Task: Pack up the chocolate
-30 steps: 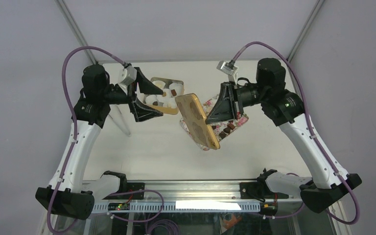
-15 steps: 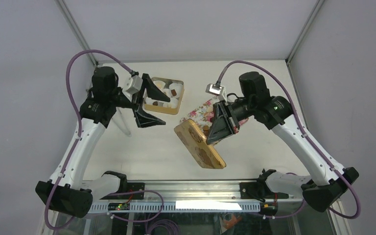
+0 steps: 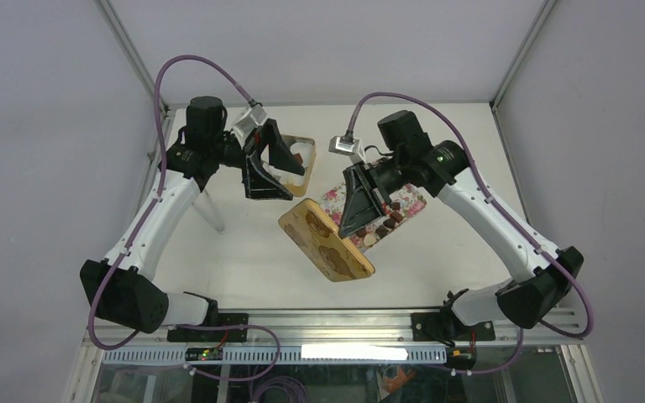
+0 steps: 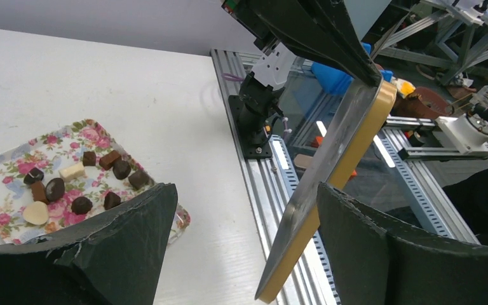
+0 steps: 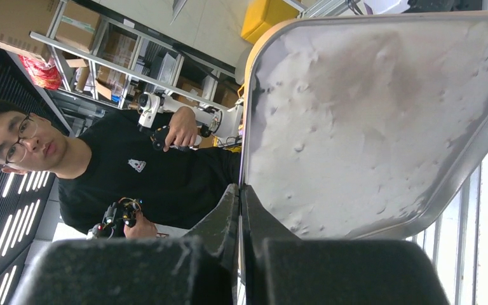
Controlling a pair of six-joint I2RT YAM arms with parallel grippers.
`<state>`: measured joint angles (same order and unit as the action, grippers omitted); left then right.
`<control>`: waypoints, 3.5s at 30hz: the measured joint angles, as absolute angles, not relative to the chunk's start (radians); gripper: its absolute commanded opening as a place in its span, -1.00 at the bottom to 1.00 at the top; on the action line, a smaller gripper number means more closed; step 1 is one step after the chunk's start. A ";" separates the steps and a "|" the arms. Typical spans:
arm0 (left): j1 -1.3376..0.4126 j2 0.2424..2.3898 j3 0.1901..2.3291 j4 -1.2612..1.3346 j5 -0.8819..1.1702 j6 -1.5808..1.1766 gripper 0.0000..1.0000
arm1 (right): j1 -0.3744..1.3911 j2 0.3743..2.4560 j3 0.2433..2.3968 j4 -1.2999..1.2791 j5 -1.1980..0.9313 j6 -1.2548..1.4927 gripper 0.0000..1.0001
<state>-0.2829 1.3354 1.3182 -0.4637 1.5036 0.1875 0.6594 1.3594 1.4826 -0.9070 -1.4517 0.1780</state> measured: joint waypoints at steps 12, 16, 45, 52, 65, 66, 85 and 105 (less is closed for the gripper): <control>-0.283 1.310 1.309 -0.449 1.524 0.085 0.73 | 0.659 1.462 1.562 -0.957 -1.511 0.073 -1.00; -0.283 1.275 1.300 -0.444 1.528 0.076 0.72 | 0.659 1.476 1.583 -0.964 -1.513 0.060 -1.00; -0.341 1.221 1.235 -0.440 1.528 0.010 -0.38 | 0.589 1.647 1.772 -0.935 -1.534 -0.018 -1.00; -0.342 1.257 1.239 -0.438 1.528 -0.020 -1.00 | 0.575 1.647 1.774 -0.918 -1.533 -0.029 -1.00; -0.342 1.292 1.261 -0.434 1.527 -0.089 -1.00 | 0.561 1.647 1.768 -0.933 -1.533 -0.048 -1.00; -0.342 1.292 1.262 -0.434 1.527 -0.090 -1.00 | 0.561 1.647 1.768 -0.937 -1.533 -0.054 -1.00; -0.350 1.305 1.267 -0.430 1.532 -0.088 0.18 | 0.595 1.687 1.857 -1.368 -1.531 -0.370 -1.00; -0.347 1.291 1.265 -0.418 1.548 -0.062 -1.00 | 0.598 1.802 1.995 -1.623 -1.496 -0.665 -1.00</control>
